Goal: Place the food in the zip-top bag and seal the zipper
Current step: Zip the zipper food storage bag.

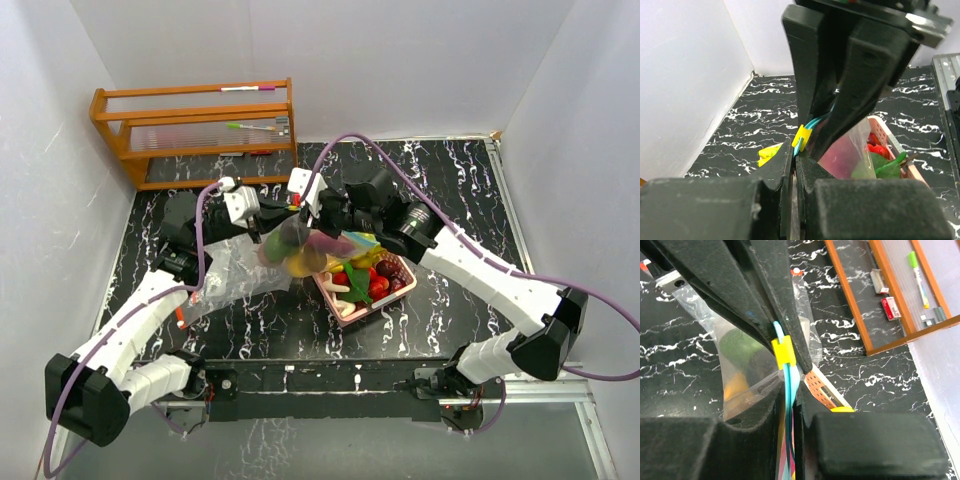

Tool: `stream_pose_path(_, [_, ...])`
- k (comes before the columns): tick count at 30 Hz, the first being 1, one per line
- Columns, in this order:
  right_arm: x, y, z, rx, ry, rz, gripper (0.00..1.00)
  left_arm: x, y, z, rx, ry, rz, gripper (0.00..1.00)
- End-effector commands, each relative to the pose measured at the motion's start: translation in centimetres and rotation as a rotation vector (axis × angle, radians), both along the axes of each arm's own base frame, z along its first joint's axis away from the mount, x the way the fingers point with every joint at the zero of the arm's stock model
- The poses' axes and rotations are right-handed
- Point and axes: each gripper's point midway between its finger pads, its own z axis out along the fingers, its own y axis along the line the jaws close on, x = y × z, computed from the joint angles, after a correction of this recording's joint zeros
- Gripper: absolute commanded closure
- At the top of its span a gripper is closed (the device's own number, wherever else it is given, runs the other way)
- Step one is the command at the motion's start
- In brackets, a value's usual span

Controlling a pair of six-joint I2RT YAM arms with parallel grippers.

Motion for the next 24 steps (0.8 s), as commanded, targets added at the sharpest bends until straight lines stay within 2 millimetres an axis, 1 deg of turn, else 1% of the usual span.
stream_pose_path(1, [0.1,-0.5,5.2,0.125,-0.119,-0.024,0.80,0.2,-0.3,2.8,0.003,0.053,-0.007,1.00])
stream_pose_path(4, [0.1,-1.1,4.8,0.118,-0.129,-0.048,0.70,0.7,-0.6,2.5,0.028,0.122,-0.015,1.00])
stream_pose_path(6, [0.1,-1.8,4.8,0.116,-0.147,-0.066,0.64,0.7,-0.7,2.0,0.037,0.141,-0.021,1.00])
stream_pose_path(8, [0.1,-2.3,4.7,0.113,-0.162,-0.075,0.47,0.4,-0.7,1.6,0.044,0.144,-0.029,1.00])
stream_pose_path(9, [-0.1,-2.7,5.0,0.116,-0.178,-0.078,0.41,0.4,-0.6,1.3,0.047,0.146,-0.028,1.00])
stream_pose_path(11, [-0.2,-3.4,5.8,0.120,-0.204,-0.094,0.36,0.1,-0.6,0.7,0.057,0.155,-0.038,1.00])
stream_pose_path(12, [-0.3,-3.8,6.4,0.125,-0.223,-0.100,0.33,-0.2,-0.6,0.5,0.065,0.158,-0.053,1.00])
stream_pose_path(13, [-0.5,-4.1,7.1,0.135,-0.241,-0.098,0.28,-0.4,-0.7,0.3,0.069,0.163,-0.066,1.00])
stream_pose_path(14, [-0.9,-4.3,8.1,0.156,-0.260,-0.085,0.25,-0.6,-0.8,0.1,0.070,0.167,-0.079,1.00])
stream_pose_path(15, [-1.5,-4.3,9.0,0.171,-0.272,-0.057,0.24,-0.9,-0.8,0.1,0.072,0.168,-0.093,1.00])
stream_pose_path(17, [-2.7,-4.1,10.5,0.195,-0.279,0.012,0.23,-1.5,-1.0,0.0,0.076,0.171,-0.126,1.00])
stream_pose_path(18, [-3.1,-3.9,10.9,0.199,-0.264,0.039,0.22,-1.8,-1.0,0.0,0.079,0.175,-0.140,1.00])
stream_pose_path(20, [-3.8,-3.4,11.0,0.179,-0.218,0.104,0.23,-2.4,-1.0,0.2,0.085,0.178,-0.174,1.00])
stream_pose_path(24, [-4.1,-2.3,9.9,0.138,-0.161,0.187,0.36,-3.1,-1.0,0.1,0.092,0.177,-0.199,1.00])
